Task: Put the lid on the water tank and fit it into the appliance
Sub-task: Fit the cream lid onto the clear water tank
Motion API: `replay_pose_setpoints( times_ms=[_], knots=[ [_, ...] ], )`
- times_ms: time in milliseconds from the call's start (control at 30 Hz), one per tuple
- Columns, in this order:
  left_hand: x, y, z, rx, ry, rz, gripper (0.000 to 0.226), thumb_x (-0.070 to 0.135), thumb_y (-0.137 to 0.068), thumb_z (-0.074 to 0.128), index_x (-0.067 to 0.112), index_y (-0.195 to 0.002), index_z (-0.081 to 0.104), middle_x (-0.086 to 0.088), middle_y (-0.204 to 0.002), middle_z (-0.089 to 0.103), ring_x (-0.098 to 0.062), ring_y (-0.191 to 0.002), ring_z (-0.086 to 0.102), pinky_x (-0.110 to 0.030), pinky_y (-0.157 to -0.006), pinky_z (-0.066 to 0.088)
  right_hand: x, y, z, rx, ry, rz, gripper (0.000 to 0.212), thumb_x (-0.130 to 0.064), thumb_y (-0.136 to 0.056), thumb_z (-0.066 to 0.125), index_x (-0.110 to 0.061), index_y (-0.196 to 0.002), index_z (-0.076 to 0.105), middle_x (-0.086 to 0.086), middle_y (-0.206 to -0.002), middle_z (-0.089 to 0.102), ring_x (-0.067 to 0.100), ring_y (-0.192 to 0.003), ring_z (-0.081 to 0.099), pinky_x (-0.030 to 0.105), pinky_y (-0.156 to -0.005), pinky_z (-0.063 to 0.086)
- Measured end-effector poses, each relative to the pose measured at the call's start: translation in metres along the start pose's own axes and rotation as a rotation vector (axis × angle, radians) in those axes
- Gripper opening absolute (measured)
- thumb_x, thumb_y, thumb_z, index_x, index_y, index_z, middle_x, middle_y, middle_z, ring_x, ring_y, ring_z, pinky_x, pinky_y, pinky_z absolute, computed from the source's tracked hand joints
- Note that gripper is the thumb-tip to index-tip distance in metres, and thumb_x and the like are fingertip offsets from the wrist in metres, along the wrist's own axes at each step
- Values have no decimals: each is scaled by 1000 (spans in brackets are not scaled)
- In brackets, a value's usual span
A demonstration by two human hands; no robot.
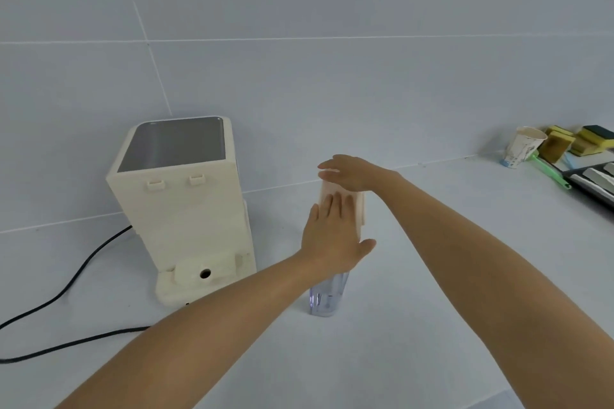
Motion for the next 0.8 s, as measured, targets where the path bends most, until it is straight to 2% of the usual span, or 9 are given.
replay_pose_setpoints(
  times_ms=[133,200,267,400,600,800],
  knots=[
    [-2,-1,0,46,6,0,74,39,-87,45,1,-142,13,-16,-152,22,-28,-142,16,-39,-115,15,-5,-7,8,-26,12,15,43,-31,-96,29,-9,-123,55,12,-140,44,28,-134,35,39,-110,29],
    [-3,0,0,26,-14,10,69,38,-88,44,0,-140,18,-17,-153,19,-28,-143,13,-38,-115,14,-5,-7,9,-9,25,27,42,-30,-95,30,-11,-120,56,10,-134,46,30,-131,39,41,-108,33],
    [-5,-1,0,5,-29,28,68,37,-88,43,0,-139,19,-16,-154,17,-27,-144,8,-38,-116,13,-3,-5,9,12,49,23,41,-33,-94,30,-14,-121,56,3,-120,47,30,-128,42,44,-104,37],
    [-14,1,-3,-70,-39,72,71,35,-89,40,5,-144,8,-9,-157,7,-19,-145,0,-37,-117,5,8,0,11,51,78,56,43,-38,-93,28,-21,-125,52,5,-142,42,27,-136,34,45,-107,34],
    [-37,0,-12,-214,-168,35,74,42,-93,33,5,-144,-5,-8,-157,-12,-18,-144,-11,-37,-117,-4,30,15,6,116,23,171,42,-37,-93,26,-15,-116,54,11,-121,51,31,-113,50,45,-97,42],
    [-54,-7,-23,-286,-202,26,84,51,-90,35,6,-144,-10,-8,-156,-14,-20,-144,-12,-39,-117,-2,50,37,11,178,-31,266,43,-39,-92,27,-20,-122,51,13,-126,47,37,-120,40,45,-99,39]
  ],
)
Point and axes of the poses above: each hand's wrist, its own y-axis away from the middle knuckle, its own z-axis out of the palm, x = y × z, the point moved 3 cm from there along -y, towards the middle knuckle
